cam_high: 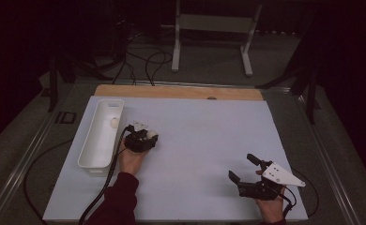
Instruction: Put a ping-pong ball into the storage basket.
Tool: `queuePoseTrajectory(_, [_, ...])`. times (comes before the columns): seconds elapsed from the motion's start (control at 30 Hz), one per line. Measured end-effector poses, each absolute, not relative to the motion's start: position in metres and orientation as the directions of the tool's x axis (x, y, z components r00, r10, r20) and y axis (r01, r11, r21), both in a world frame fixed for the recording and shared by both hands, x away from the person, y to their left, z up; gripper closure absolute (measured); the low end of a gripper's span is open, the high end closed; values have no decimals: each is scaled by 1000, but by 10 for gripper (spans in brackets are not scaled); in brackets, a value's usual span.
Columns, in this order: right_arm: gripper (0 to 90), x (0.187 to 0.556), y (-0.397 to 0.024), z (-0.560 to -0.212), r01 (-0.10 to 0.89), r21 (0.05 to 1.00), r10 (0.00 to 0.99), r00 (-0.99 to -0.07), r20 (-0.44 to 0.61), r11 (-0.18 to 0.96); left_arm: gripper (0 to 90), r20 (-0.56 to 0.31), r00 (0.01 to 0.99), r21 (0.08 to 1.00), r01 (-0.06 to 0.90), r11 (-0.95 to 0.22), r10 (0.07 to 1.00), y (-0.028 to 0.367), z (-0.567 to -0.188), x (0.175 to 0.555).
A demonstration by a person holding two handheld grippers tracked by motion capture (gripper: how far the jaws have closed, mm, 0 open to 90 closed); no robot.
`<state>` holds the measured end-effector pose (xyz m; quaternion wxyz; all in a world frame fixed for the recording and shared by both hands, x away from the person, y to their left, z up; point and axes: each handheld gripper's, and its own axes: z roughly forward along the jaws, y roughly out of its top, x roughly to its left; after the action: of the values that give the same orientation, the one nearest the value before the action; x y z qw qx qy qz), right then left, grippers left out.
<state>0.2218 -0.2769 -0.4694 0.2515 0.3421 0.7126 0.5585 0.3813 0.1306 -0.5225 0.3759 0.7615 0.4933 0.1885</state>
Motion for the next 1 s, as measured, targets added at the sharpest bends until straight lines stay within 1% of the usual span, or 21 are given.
queuePoseTrajectory(1.0, [74, 222, -277, -469, 204, 968, 769, -639, 21, 143, 513, -114, 438, 799, 573, -179, 892, 133, -504, 373])
